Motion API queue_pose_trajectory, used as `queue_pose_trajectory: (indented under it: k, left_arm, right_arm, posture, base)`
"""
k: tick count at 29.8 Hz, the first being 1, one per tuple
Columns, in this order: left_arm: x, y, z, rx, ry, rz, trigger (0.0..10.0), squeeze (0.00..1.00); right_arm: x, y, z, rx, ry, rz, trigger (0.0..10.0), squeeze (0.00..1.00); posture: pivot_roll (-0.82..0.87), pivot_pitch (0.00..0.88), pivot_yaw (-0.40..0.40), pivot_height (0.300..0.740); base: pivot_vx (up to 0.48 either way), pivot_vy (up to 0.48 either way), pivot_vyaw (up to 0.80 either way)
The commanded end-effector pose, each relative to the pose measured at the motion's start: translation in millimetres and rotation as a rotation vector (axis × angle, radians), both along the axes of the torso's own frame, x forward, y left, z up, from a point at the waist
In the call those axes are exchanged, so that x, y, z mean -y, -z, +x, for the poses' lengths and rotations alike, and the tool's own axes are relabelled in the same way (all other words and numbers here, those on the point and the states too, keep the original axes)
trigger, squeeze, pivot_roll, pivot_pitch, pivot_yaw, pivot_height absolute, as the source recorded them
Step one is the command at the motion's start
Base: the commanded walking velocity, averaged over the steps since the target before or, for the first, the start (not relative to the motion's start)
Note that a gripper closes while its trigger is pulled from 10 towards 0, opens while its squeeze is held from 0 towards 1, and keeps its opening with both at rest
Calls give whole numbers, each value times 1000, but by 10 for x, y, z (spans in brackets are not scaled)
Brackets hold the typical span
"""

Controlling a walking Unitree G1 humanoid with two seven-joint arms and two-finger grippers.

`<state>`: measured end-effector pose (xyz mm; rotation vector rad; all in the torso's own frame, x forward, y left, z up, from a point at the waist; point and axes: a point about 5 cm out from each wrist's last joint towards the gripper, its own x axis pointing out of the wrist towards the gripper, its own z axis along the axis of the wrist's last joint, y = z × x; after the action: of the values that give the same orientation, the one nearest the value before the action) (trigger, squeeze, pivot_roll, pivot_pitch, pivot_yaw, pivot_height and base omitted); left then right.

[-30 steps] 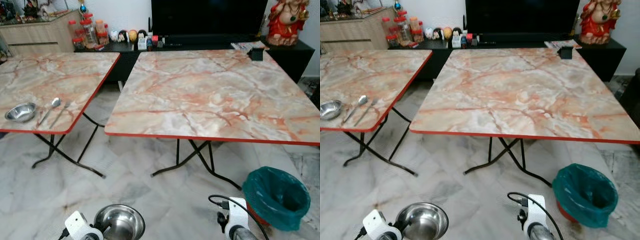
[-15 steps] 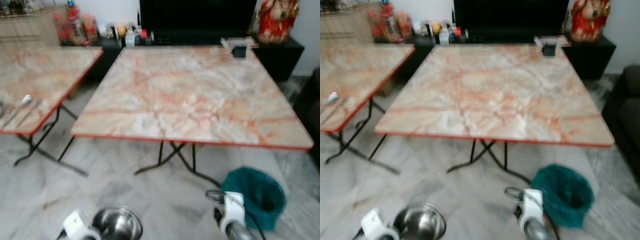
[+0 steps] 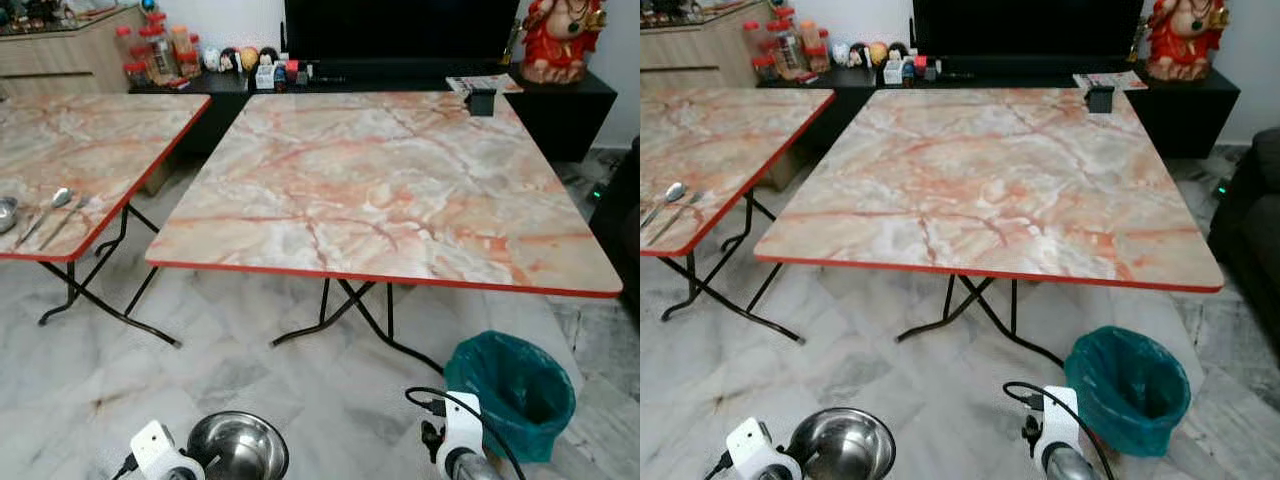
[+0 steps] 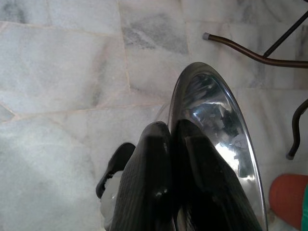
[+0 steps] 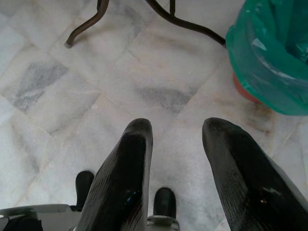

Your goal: Setting the table

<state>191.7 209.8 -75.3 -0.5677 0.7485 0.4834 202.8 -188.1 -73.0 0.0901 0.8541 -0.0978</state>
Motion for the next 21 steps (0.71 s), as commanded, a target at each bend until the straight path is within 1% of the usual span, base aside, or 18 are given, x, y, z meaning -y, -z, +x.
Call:
queue_pose_trajectory:
  k: [1, 13, 16, 21]
  left_arm:
    - [-33, -36, 53, 13, 26, 25, 10000, 0]
    - [-58, -29, 30, 10, 13, 29, 10000, 0]
    - [-76, -19, 7, -6, 5, 37, 10000, 0]
    - [-104, -24, -2, 5, -4, 44, 10000, 0]
  right_arm:
    - [4, -11, 19, 7, 17, 3, 10000, 0]
    - [55, -20, 19, 17, 45, -2, 10000, 0]
    - [69, -18, 13, 15, 49, -4, 10000, 0]
    - [77, -16, 6, 14, 47, -7, 10000, 0]
  posture:
    - [9, 0, 44, 740]
    - [10, 0, 47, 740]
    - [10, 0, 47, 740]
    - [11, 0, 45, 740]
  base:
    - [0, -420, 0]
    - [0, -429, 0]
    - [0, 0, 0]
    - [0, 0, 0]
